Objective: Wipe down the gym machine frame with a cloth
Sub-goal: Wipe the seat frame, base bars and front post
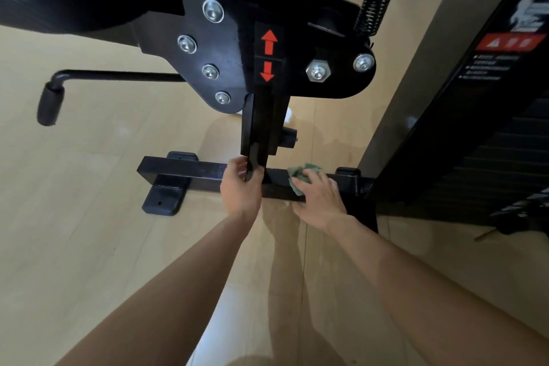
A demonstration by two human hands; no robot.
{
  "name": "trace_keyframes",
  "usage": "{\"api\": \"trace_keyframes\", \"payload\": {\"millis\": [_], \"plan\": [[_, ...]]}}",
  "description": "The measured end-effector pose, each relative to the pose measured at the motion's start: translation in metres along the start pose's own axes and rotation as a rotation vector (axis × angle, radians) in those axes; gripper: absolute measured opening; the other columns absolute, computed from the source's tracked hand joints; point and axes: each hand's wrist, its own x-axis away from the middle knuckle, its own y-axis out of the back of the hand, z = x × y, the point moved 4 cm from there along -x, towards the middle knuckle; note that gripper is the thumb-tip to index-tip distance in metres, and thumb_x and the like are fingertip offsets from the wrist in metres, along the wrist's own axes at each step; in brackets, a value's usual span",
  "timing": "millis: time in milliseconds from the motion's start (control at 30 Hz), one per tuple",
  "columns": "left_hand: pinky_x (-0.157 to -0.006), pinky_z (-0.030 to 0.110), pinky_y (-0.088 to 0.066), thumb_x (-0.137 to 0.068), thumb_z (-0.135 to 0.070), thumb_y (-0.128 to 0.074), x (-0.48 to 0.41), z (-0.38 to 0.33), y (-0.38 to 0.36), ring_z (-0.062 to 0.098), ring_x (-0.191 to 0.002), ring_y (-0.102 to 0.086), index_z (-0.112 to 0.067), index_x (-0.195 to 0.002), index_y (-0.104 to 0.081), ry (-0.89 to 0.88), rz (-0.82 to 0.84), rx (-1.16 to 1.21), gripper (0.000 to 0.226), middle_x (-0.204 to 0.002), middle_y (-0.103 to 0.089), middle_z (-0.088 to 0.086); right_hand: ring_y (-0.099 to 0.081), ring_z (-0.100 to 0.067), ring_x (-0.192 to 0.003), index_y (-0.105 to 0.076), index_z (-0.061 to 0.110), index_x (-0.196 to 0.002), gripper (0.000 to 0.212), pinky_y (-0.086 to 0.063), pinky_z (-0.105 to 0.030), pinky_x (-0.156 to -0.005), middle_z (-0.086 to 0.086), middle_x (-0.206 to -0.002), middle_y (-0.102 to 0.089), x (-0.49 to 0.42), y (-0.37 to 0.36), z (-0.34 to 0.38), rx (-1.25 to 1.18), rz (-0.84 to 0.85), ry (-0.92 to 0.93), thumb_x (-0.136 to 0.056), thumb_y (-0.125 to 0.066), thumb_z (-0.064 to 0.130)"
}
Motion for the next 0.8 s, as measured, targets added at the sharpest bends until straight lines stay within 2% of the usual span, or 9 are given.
{"api": "trace_keyframes", "payload": {"millis": [100,200,300,400,533,600,667,733,800], "plan": [[-0.084,0.02,-0.047,-0.089,-0.029,-0.076,-0.003,0.0,0.002,0.007,-0.1,-0.063,-0.028,-0.109,-0.061,-0.028,0.045,-0.035,0.025,-0.104,-0.067,-0.013,-0.003,-0.029,-0.155,-0.021,0.034,-0.158,0.076,0.005,-0.042,-0.123,0.005,-0.169,-0.006,-0.004,-0.012,0.018,0.069,0.093,0.098,-0.093,-0.06,0.044],[-0.079,0.017,-0.045,-0.088,-0.031,-0.078,-0.006,0.001,0.006,0.004,-0.098,-0.063,-0.027,-0.108,-0.062,-0.022,0.057,-0.018,0.026,-0.102,-0.067,-0.015,0.006,-0.027,-0.155,-0.007,0.032,-0.161,0.085,0.011,-0.046,-0.122,0.006,-0.169,0.008,-0.008,-0.017,0.032,0.154,0.166,0.217,-0.094,-0.058,0.044],[-0.082,0.018,-0.046,-0.089,-0.032,-0.077,-0.006,0.002,0.005,0.004,-0.1,-0.063,-0.026,-0.111,-0.062,-0.028,0.061,-0.027,0.027,-0.104,-0.068,-0.014,0.001,-0.026,-0.156,-0.005,0.036,-0.16,0.078,0.012,-0.054,-0.12,0.007,-0.169,0.007,-0.007,-0.013,0.026,0.232,0.131,0.194,-0.097,-0.051,0.045],[-0.078,0.013,-0.044,-0.089,-0.033,-0.076,-0.005,0.004,0.005,0.005,-0.101,-0.063,-0.025,-0.114,-0.062,-0.036,0.059,-0.033,0.03,-0.107,-0.068,-0.012,-0.005,-0.028,-0.156,-0.009,0.035,-0.16,0.073,0.012,-0.055,-0.12,0.005,-0.169,0.003,0.005,-0.006,0.01,0.274,0.034,0.049,-0.099,-0.046,0.049],[-0.075,0.01,-0.041,-0.09,-0.035,-0.075,-0.005,0.006,0.007,0.003,-0.101,-0.061,-0.028,-0.115,-0.06,-0.027,0.075,-0.039,0.03,-0.11,-0.067,-0.013,-0.01,-0.028,-0.154,-0.011,0.032,-0.16,0.073,-0.002,-0.053,-0.124,0.001,-0.17,-0.001,0.023,0.003,-0.013,0.285,-0.012,-0.135,-0.099,-0.048,0.046],[-0.078,0.014,-0.043,-0.091,-0.035,-0.075,-0.004,0.006,0.008,0.003,-0.101,-0.061,-0.029,-0.115,-0.06,-0.024,0.078,-0.035,0.029,-0.11,-0.066,-0.013,-0.012,-0.029,-0.153,-0.01,0.03,-0.161,0.072,-0.01,-0.049,-0.125,0.0,-0.17,-0.001,0.029,0.008,-0.02,0.281,-0.005,-0.196,-0.101,-0.048,0.042],[-0.085,0.02,-0.046,-0.092,-0.034,-0.074,-0.003,0.004,0.008,0.002,-0.099,-0.06,-0.03,-0.113,-0.059,-0.019,0.078,-0.029,0.026,-0.111,-0.065,-0.012,-0.013,-0.03,-0.153,-0.013,0.028,-0.161,0.068,-0.015,-0.046,-0.124,-0.001,-0.169,-0.004,0.031,0.01,-0.021,0.252,-0.003,-0.209,-0.103,-0.047,0.036],[-0.089,0.025,-0.047,-0.093,-0.032,-0.073,-0.002,0.003,0.008,0.002,-0.098,-0.059,-0.029,-0.113,-0.059,-0.016,0.086,-0.019,0.025,-0.11,-0.065,-0.012,-0.011,-0.032,-0.153,-0.013,0.026,-0.16,0.07,-0.014,-0.045,-0.124,-0.001,-0.169,-0.004,0.032,0.008,-0.019,0.241,-0.001,-0.191,-0.103,-0.052,0.024],[-0.09,0.026,-0.046,-0.093,-0.032,-0.072,-0.001,0.002,0.01,0.005,-0.102,-0.06,-0.027,-0.115,-0.06,-0.012,0.112,0.0,0.026,-0.111,-0.065,-0.012,-0.009,-0.033,-0.154,-0.013,0.026,-0.16,0.073,-0.011,-0.044,-0.125,0.0,-0.169,-0.005,0.031,0.005,-0.014,0.225,-0.011,-0.154,-0.101,-0.055,0.021]]}}
